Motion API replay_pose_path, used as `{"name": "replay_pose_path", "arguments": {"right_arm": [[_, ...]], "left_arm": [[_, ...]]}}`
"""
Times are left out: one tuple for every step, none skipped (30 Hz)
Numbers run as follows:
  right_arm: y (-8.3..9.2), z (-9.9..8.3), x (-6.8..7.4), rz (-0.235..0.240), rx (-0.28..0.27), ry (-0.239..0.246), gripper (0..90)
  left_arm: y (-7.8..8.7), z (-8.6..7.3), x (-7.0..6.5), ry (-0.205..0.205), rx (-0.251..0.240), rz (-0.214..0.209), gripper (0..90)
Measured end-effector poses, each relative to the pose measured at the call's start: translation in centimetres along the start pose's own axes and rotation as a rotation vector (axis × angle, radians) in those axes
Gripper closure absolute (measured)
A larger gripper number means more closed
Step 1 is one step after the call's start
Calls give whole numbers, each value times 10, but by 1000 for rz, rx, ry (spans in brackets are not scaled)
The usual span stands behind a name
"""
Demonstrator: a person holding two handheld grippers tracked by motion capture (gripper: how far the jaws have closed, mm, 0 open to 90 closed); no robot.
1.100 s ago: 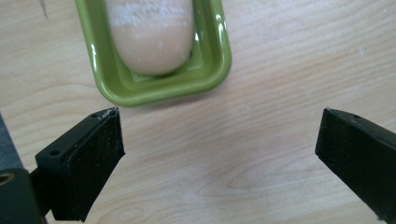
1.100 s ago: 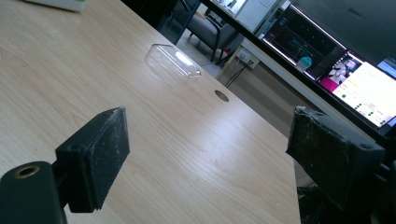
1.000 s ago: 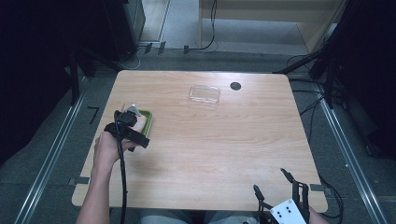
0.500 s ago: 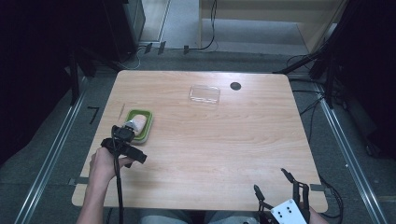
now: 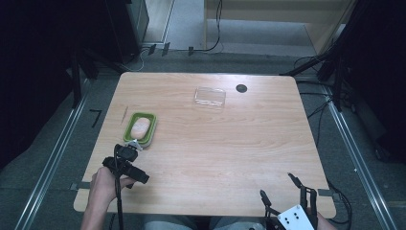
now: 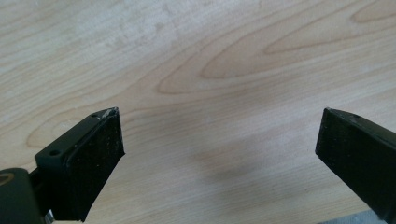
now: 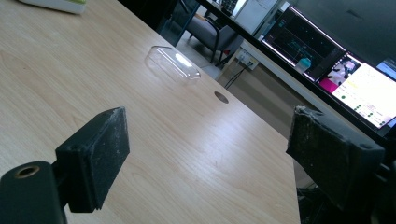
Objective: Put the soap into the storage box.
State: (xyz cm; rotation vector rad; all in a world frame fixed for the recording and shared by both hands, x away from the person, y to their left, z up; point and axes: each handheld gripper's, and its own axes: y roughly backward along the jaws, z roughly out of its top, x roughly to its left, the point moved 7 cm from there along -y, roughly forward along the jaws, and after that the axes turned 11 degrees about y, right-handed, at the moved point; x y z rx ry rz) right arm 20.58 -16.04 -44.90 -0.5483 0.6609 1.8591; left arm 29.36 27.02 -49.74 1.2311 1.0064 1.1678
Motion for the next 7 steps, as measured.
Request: {"name": "replay_pose_path", "arguments": {"right_arm": [[0, 0, 0, -1, 0, 0, 132], [0, 0, 0, -1, -1, 0, 132], [0, 0, 0, 0, -2, 2, 132], [0, 0, 0, 0, -3, 5, 132], [0, 0, 0, 0, -3, 4, 132], [-1, 0, 0, 0, -2, 4, 132], [-1, 0, 0, 0, -2, 5, 132]], "left_arm": [[-1, -2, 0, 10, -4, -4, 13], [-2, -3, 1, 1, 7, -2, 13], [-3, -3, 1, 6, 4, -1, 13], [-3, -3, 1, 12, 6, -7, 13], [-4, -2, 2, 12, 5, -6, 13], [-4, -2, 3, 13, 1, -3, 13], [-3, -1, 3, 12, 0, -3, 14]]}}
